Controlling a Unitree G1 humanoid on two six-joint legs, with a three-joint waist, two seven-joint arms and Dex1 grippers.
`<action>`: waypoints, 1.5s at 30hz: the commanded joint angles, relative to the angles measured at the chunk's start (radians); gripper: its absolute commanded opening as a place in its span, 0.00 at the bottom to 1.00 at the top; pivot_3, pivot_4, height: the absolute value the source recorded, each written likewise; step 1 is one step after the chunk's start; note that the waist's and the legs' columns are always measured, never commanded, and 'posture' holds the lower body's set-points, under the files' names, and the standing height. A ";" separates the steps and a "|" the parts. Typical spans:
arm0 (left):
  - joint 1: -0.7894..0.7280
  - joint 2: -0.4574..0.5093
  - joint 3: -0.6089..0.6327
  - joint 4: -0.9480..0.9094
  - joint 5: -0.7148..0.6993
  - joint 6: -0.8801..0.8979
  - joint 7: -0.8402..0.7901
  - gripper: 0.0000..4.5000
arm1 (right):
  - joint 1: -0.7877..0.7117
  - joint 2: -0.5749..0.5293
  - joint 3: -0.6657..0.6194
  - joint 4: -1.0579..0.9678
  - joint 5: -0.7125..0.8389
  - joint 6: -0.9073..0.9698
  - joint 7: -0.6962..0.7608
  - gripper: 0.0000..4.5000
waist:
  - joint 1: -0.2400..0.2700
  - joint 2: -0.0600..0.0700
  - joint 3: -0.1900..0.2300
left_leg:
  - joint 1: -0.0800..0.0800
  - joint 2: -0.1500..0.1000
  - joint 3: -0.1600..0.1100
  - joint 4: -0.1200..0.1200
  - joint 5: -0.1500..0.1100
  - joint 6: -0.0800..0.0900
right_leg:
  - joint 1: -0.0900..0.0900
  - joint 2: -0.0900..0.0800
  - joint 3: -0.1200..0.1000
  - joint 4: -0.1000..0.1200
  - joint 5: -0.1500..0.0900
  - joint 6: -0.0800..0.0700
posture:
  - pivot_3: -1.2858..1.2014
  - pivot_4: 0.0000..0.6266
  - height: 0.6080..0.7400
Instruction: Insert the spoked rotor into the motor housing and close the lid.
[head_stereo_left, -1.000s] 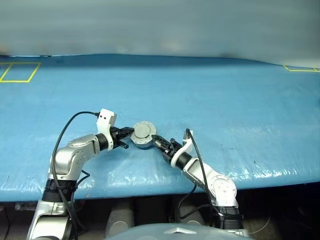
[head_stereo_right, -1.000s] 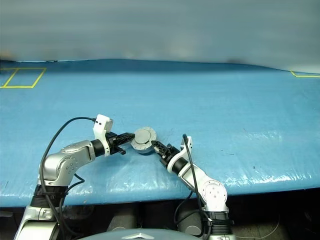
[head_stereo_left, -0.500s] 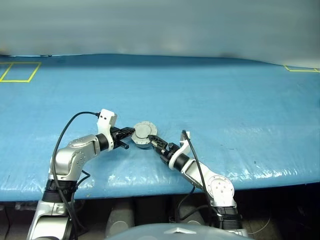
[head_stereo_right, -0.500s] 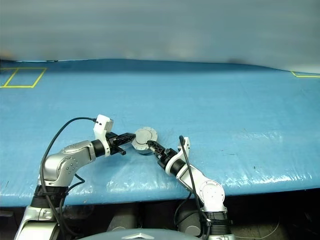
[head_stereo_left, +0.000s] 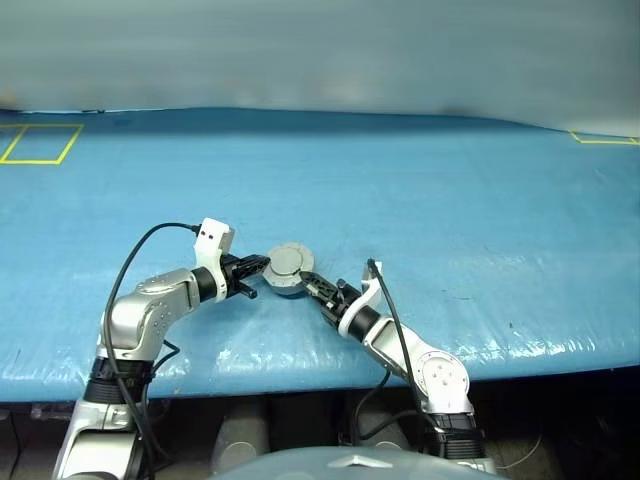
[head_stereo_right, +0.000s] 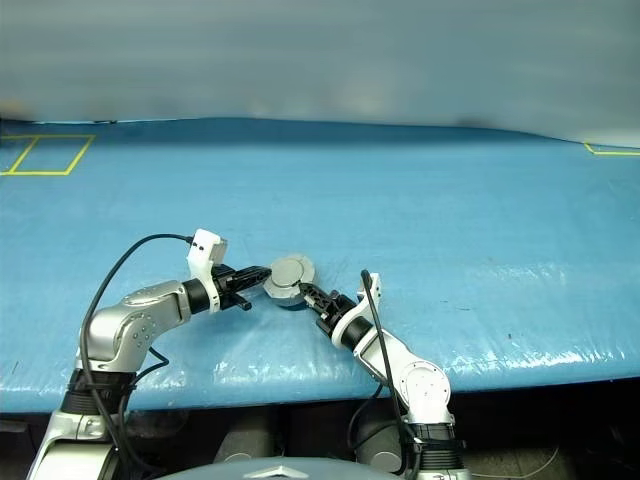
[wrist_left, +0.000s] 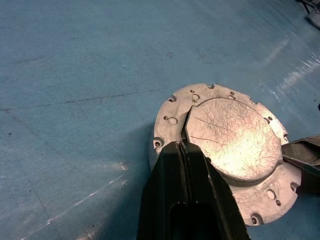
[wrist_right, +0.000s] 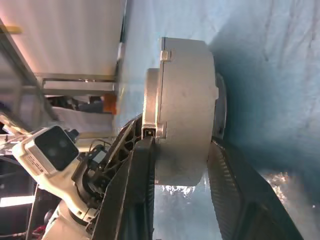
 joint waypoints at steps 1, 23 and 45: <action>0.020 0.001 -0.031 0.017 0.013 0.026 0.000 0.00 | 0.011 0.087 0.012 -0.002 0.013 0.001 -0.007 0.26 | 0.000 0.000 0.000 | 0.000 0.000 0.000 0.000 0.000 0.000 | 0.000 0.000 0.000 0.000 0.000 0.000 | 0.52 0.24 1.00; 0.041 -0.280 0.471 -0.095 -0.463 0.275 0.320 1.00 | 0.013 0.114 -0.039 -0.088 0.126 -0.091 -0.025 0.26 | -0.001 -0.001 0.002 | -0.008 -0.001 -0.004 0.002 0.000 0.000 | -0.003 0.000 -0.004 -0.001 0.004 0.007 | 0.52 0.24 1.00; 0.298 -0.520 0.353 -0.159 -1.178 0.120 0.636 1.00 | -0.064 0.059 0.088 -0.235 0.219 -0.103 -0.031 0.26 | 0.001 -0.006 0.010 | -0.012 -0.003 -0.007 0.005 0.000 0.001 | -0.003 0.000 -0.005 -0.004 0.004 0.006 | 0.52 0.24 1.00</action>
